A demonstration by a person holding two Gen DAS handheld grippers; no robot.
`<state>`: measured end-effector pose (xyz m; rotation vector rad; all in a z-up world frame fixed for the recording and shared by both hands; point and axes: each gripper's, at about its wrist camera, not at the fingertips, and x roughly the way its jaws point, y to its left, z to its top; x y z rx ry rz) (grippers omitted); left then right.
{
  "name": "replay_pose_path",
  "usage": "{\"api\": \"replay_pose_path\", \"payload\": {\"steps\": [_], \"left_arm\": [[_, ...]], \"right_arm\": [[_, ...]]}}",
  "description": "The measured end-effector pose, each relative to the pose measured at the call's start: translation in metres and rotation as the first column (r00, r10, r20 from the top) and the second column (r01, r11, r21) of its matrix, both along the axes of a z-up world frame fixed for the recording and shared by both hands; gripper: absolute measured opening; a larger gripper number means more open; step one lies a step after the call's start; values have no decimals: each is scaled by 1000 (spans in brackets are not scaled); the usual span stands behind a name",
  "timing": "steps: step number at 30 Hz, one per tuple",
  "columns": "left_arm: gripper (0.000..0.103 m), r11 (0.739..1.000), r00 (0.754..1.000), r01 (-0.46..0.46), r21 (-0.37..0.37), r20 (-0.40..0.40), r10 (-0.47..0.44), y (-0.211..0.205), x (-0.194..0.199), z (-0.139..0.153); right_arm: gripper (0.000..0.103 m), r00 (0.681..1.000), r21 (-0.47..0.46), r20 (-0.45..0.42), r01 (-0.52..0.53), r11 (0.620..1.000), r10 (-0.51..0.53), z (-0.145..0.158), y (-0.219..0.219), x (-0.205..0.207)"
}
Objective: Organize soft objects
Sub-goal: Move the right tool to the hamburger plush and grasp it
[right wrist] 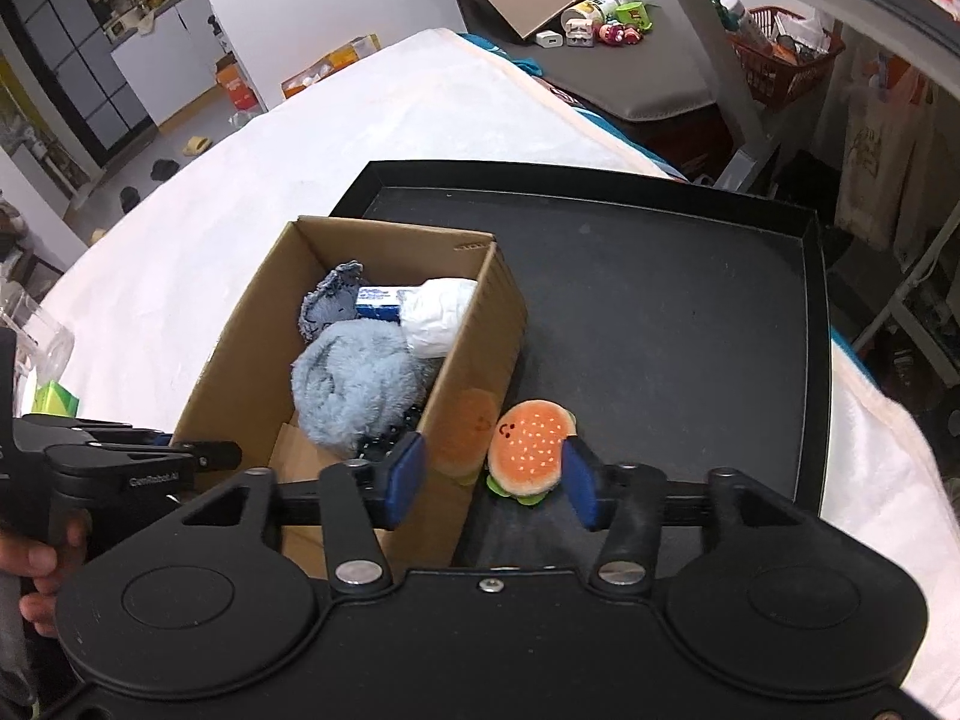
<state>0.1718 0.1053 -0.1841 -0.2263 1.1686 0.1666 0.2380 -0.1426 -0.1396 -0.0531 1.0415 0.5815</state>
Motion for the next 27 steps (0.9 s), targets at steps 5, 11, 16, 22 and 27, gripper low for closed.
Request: {"api": "replay_pose_path", "payload": {"steps": [5, 11, 16, 22, 27], "left_arm": [[19, 1000, 1000, 4, 30, -26, -4, -4, 5, -1], [38, 998, 999, 6, 69, -48, -3, -6, 10, -1], [48, 994, 998, 17, 108, -63, -10, -14, 16, 1], [51, 989, 996, 41, 140, -83, -29, -27, 26, 0], [52, 985, 993, 59, 162, -107, -42, -37, 35, -3]], "right_arm": [[52, 996, 65, -69, 58, 996, -53, -21, -17, 12], [52, 990, 113, -116, 94, 989, -81, -46, -29, 19], [53, 984, 163, -147, 120, 979, -96, -57, -35, 25], [53, 976, 196, -196, 139, 971, -100, -70, -36, 36], [53, 970, 230, -225, 146, 962, -93, -78, -39, 42]]}}
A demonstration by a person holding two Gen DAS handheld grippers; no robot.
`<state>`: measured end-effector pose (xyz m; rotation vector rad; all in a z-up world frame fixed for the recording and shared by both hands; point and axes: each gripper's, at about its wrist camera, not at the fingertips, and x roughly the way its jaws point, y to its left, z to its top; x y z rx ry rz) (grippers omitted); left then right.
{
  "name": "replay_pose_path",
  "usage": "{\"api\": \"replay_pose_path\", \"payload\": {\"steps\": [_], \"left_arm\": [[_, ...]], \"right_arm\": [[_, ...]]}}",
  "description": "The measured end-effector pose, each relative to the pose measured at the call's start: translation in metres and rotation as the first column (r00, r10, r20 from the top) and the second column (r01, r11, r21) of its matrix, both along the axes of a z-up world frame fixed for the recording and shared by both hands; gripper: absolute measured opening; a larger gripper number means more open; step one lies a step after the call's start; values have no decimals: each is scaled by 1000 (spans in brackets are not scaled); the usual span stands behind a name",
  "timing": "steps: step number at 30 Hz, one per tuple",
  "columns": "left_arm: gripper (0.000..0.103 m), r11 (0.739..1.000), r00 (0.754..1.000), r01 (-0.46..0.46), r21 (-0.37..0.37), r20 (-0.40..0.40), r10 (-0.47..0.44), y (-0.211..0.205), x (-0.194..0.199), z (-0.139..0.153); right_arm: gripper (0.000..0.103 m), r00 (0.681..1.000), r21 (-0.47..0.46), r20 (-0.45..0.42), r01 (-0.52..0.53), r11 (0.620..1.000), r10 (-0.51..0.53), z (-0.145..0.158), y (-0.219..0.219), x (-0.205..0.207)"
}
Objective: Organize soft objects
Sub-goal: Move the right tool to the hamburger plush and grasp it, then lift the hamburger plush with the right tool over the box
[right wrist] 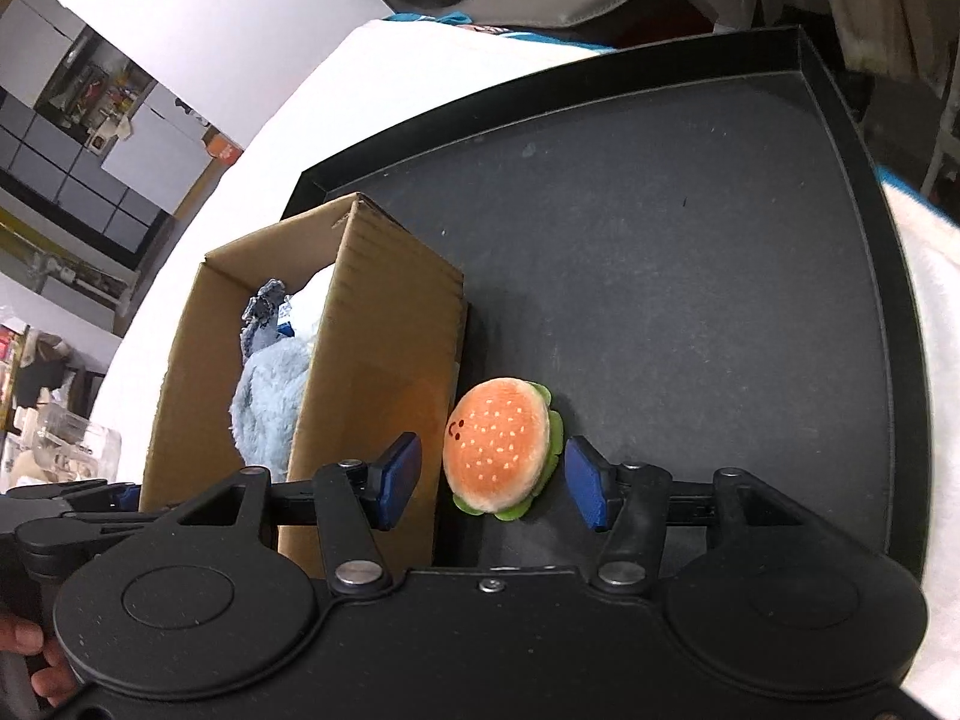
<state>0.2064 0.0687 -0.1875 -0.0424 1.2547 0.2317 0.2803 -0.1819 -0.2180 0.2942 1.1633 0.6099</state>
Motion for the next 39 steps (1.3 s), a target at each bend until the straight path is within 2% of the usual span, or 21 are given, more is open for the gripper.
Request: {"api": "replay_pose_path", "payload": {"steps": [2, 10, 12, 14, 17, 21, 34, 39], "left_arm": [[52, 1000, 1000, 1, 7, -8, -1, -2, 4, -2], [52, 999, 1000, -19, 35, -17, 20, -5, 16, -1], [52, 999, 999, -27, 39, -18, 27, -4, 16, 0], [52, 998, 999, -30, 47, -19, 31, -3, 16, 2], [53, 998, 999, -30, 55, -20, 31, -3, 14, 5], [53, 998, 999, -25, 60, -23, 27, -3, 9, 9], [53, 999, 1000, 4, 32, -13, -3, -2, 3, 16], [53, 1000, 1000, 3, 12, -7, -3, 4, -2, 16]], "right_arm": [[53, 1000, 34, -27, 7, 999, -6, -5, -4, 3], [51, 1000, 16, -29, -13, 1000, 14, -18, -3, 2], [37, 999, 9, -41, -18, 1000, 19, -22, 0, 3], [32, 998, 1, -57, -26, 1000, 26, -25, 3, 4], [24, 998, -35, -36, -54, 998, 53, -20, 5, 0], [20, 999, -75, -24, -46, 996, 45, -11, -1, -7], [18, 999, -93, 27, 21, 995, -19, 18, -14, -14], [18, 998, -126, 65, 31, 992, -23, 30, -14, -15]]}}
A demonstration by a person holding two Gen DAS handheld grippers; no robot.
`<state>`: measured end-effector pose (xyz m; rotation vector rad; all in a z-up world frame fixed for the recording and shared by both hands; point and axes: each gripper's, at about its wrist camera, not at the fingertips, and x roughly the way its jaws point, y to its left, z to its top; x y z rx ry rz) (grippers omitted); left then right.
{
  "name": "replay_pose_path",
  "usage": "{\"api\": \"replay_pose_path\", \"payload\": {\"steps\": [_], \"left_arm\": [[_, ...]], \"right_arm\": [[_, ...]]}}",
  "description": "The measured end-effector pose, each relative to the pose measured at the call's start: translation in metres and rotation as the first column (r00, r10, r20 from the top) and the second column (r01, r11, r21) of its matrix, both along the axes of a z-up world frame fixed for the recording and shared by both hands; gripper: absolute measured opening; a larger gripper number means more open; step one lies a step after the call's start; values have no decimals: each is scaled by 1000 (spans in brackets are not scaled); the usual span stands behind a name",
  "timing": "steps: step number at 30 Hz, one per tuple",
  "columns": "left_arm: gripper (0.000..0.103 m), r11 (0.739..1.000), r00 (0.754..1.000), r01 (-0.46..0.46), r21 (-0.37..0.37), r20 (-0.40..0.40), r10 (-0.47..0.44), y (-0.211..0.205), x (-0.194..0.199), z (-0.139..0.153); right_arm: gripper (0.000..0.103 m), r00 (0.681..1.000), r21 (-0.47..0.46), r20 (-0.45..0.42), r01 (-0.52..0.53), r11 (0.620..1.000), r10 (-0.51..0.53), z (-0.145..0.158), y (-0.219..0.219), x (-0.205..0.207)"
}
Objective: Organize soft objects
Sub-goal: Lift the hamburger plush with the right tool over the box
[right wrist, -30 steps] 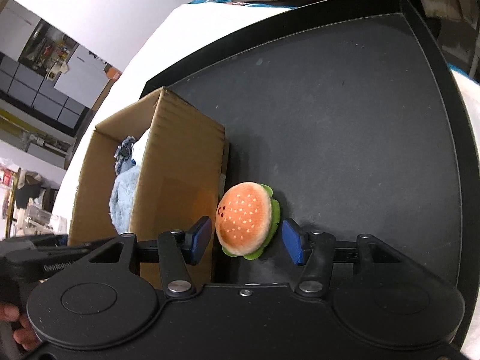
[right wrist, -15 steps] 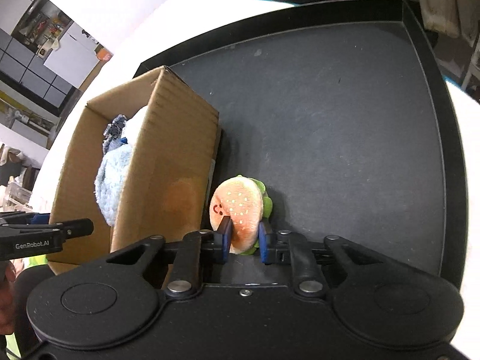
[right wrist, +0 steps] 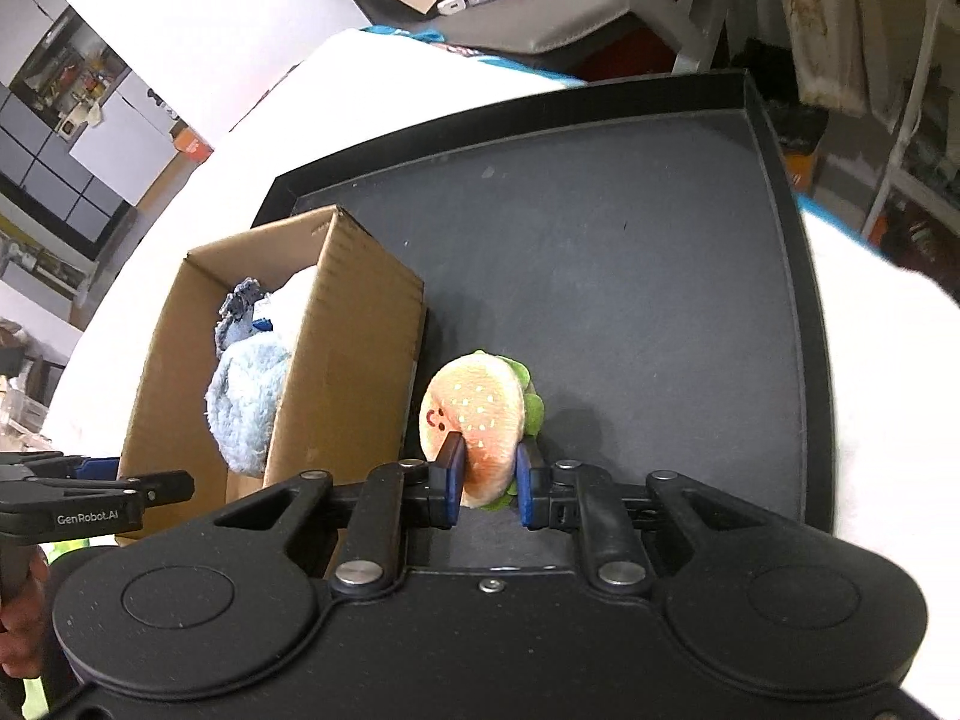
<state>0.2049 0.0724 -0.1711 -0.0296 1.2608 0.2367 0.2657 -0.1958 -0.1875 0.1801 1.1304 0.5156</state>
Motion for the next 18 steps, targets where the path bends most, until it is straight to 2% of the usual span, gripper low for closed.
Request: {"api": "replay_pose_path", "payload": {"steps": [18], "left_arm": [[53, 999, 1000, 10, -39, 13, -9, 16, -11, -3]], "right_arm": [[18, 997, -32, 72, -20, 999, 22, 50, 24, -11]]}}
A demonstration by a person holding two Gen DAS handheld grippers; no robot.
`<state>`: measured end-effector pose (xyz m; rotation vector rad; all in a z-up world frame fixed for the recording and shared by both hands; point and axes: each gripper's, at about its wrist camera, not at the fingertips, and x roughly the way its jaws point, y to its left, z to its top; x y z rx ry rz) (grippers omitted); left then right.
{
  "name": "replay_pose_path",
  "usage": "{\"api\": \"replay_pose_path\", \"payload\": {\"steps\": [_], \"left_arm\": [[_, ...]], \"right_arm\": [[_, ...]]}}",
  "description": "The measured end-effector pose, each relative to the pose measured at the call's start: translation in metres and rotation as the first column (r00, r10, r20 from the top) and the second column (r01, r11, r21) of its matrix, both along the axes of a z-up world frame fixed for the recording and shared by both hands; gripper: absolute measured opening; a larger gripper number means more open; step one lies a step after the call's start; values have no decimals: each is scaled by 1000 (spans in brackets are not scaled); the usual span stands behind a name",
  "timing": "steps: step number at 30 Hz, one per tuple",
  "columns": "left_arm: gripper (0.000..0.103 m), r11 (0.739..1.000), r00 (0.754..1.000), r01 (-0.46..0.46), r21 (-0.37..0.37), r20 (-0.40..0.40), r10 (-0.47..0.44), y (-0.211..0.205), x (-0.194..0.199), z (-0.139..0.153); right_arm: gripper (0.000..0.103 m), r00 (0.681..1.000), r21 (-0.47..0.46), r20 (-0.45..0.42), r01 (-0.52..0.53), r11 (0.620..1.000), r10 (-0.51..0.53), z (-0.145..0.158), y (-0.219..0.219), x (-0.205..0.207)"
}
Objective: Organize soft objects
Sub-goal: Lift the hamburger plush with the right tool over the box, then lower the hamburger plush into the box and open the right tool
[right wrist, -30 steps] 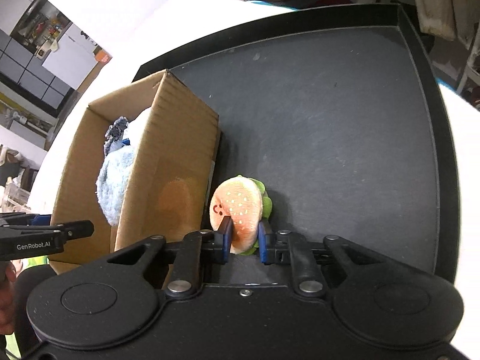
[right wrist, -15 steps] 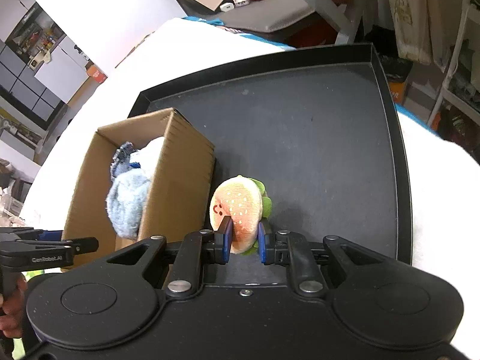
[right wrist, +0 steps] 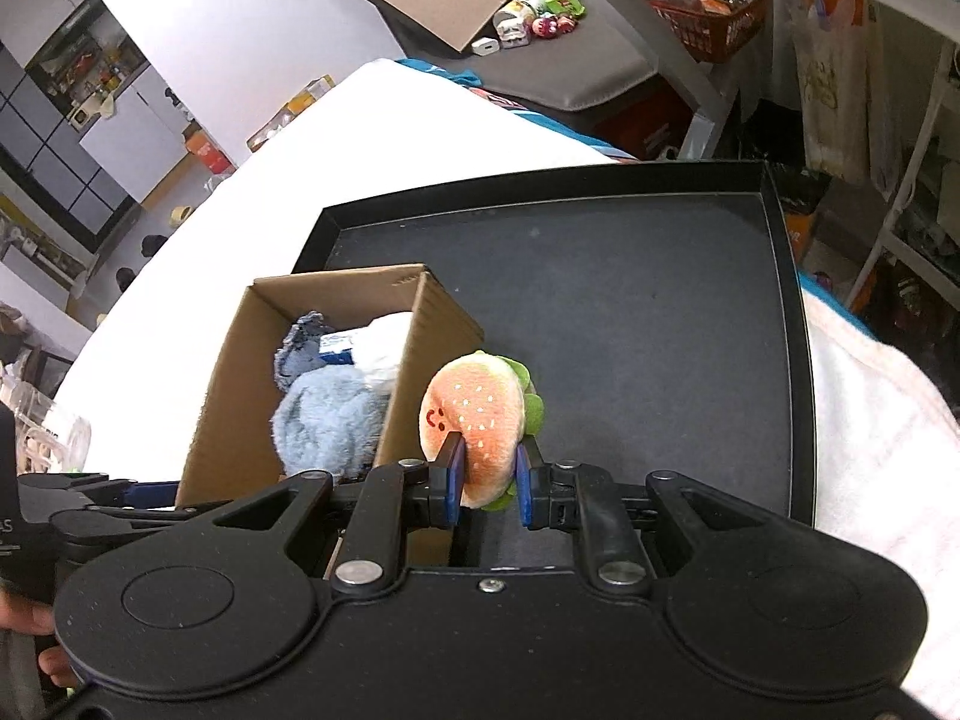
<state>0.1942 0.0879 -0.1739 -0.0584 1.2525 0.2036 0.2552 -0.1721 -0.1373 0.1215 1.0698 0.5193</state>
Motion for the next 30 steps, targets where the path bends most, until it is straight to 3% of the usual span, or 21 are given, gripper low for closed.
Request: {"api": "replay_pose_path", "payload": {"steps": [23, 30], "left_arm": [[52, 997, 999, -8, -71, 50, 11, 15, -12, 0], [44, 995, 998, 4, -101, 58, 2, 16, -14, -5]], "right_arm": [[19, 995, -2, 26, -93, 996, 93, 30, 69, -16], [19, 991, 0, 13, -134, 991, 134, 29, 93, -21]]}}
